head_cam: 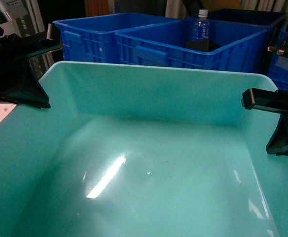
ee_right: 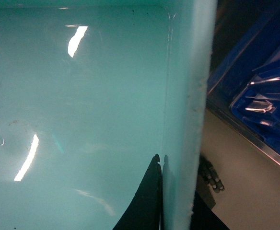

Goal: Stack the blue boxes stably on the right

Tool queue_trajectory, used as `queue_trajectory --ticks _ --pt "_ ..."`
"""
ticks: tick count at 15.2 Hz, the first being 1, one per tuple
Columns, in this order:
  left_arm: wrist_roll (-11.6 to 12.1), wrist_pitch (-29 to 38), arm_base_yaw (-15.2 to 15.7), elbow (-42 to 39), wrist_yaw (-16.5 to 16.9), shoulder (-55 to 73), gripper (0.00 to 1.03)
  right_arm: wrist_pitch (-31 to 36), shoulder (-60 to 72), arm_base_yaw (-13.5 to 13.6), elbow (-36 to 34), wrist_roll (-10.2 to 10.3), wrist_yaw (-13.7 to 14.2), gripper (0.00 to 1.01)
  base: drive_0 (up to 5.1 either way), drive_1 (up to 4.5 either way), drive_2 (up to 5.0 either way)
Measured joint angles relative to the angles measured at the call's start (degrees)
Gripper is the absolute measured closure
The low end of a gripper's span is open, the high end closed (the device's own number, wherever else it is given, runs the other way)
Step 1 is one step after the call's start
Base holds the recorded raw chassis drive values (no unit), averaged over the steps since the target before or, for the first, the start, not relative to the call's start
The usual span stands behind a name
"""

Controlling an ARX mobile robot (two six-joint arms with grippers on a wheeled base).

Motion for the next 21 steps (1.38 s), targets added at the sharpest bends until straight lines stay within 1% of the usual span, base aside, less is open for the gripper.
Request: queue_trajectory --ticks 2,6,8,9,10,11,12,21 --pt "0.00 0.07 0.15 0.00 -0.02 0.00 1.01 0.26 0.04 0.15 0.00 0.00 -0.07 0.99 -1.6 -1.60 -1.6" --pt "0.00 0.02 0.31 -0.02 -0.11 0.20 1.01 0.20 0.15 0.28 0.00 0.00 -0.15 0.99 2.9 -5.72 -2.0" --pt "-0.02 -0.02 0.11 -0.02 0.04 0.22 1.01 -0.09 0.24 0.02 -0.02 0.00 -0.15 0.99 -1.6 -1.63 -1.6" --pt "0.00 0.24 -0.59 -0.02 -0.02 0.20 1.01 -0.17 0.24 -0.44 -0.02 -0.02 0.48 0.99 -1.6 -1.63 -1.6" --pt "-0.02 0.07 -0.55 -0.02 0.09 0.22 1.01 -0.07 0.24 -0.48 -0.02 -0.02 0.50 0.99 -1.6 -1.63 -1.6" --pt "-0.02 0.02 0.04 -0.02 0.07 0.28 1.01 0.15 0.24 -0.07 -0.02 -0.02 -0.33 0.99 -1.6 -1.63 -1.6" --pt "0.00 0.04 0.15 -0.02 -0.07 0.26 1.01 0.17 0.31 0.28 -0.02 0.00 -0.24 0.99 -1.6 -1.63 -1.6" --pt "0.00 -0.07 0.37 -0.04 -0.24 0.24 1.01 0.13 0.35 0.59 -0.02 0.20 -0.15 0.99 -1.7 -1.65 -1.7"
